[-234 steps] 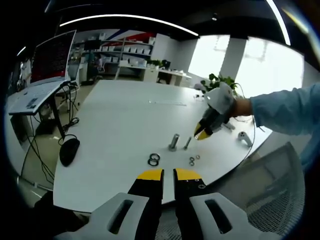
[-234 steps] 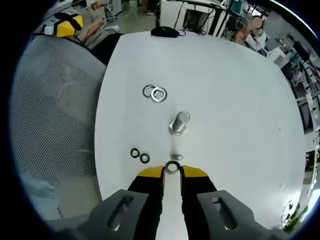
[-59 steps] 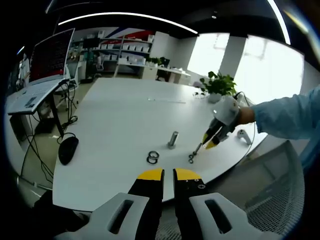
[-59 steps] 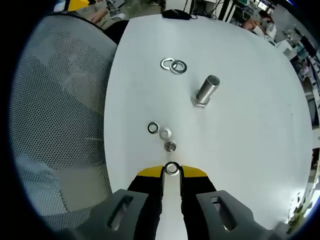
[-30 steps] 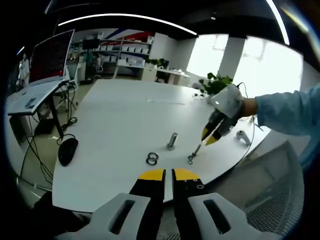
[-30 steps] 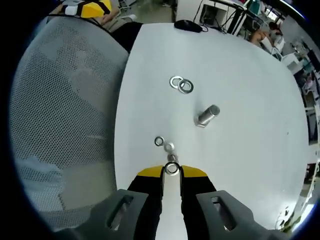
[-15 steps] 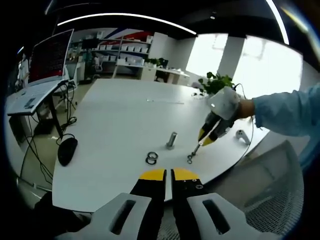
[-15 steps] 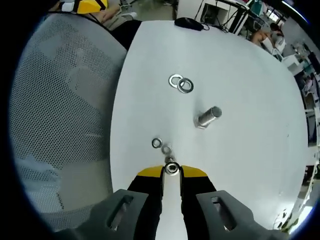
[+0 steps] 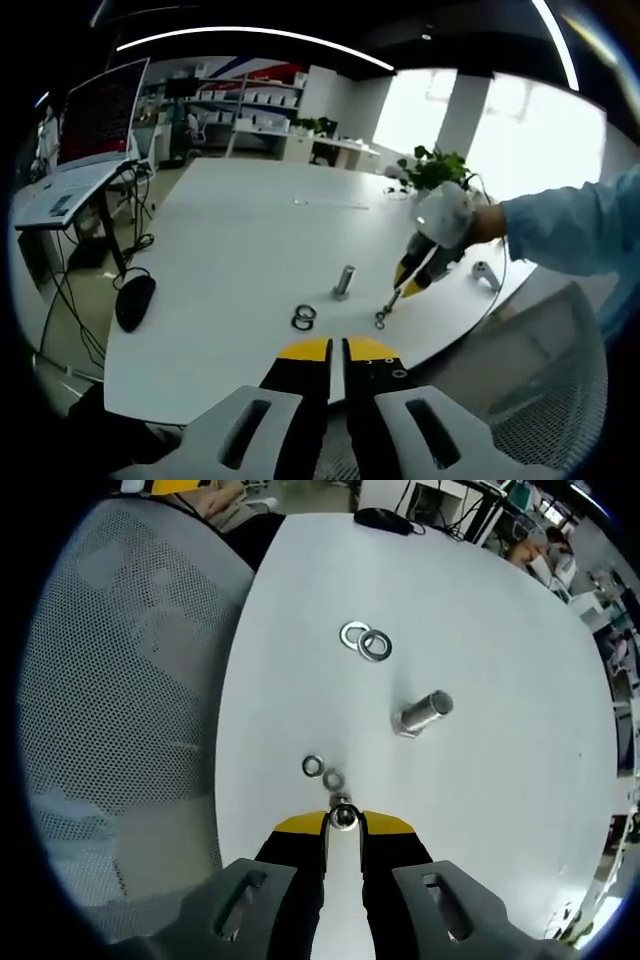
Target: Place the washer onto the threaded stud by aligning its center hole with the stud, sliding it down to the base, and recovering from edge contact or off-axis alignment until the washer reaches the visible bottom stop.
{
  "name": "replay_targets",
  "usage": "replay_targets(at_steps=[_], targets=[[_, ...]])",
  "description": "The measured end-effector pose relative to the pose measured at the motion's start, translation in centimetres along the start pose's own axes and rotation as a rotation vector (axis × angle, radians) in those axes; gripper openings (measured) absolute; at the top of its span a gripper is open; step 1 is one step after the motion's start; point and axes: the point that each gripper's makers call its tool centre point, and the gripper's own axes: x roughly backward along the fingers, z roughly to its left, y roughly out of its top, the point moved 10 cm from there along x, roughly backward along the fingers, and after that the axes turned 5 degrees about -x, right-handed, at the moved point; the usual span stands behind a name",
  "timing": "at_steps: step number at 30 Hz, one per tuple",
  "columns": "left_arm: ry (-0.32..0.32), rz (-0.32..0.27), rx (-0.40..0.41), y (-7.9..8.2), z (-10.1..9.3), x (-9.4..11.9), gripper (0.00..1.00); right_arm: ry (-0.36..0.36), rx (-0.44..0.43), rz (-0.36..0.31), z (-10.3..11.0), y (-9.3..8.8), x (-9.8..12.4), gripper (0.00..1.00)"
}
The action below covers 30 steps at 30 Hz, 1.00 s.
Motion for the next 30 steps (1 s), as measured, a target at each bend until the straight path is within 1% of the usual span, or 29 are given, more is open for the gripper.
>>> replay_targets(at_steps=[7,16,20,27,28,30], targets=[[0.001,0.001,0.003,0.0,0.0,0.0,0.02,0.003,0.005,0.008,0.3,0.1,-0.7,0.13],[-0.002,0.007,-0.003,-0.1,-0.1,0.0,0.02,0.012,-0.001,0.029,0.5,0.3,-2.2,0.13],[-0.003,0.009,-0.003,-0.1,0.0,0.0,0.02,0.02,-0.004,0.046,0.6,0.1,-3.1,0.13],[-0.003,0.01,-0.001,-0.1,-0.1,0.0,0.02,0.023,0.007,0.066,1.0,-0.2,-3.6,0.13],[-0.003,0.011,-0.002,-0.1,-0.1,0.0,0.02,0.016,0.008,0.092,1.0,-0.4,-3.7,0.13],[-0.004,0.013,-0.003,-0.1,-0.1,0.0,0.02,0.012,0.028,0.099,1.0,-0.6,-3.8,0.13]])
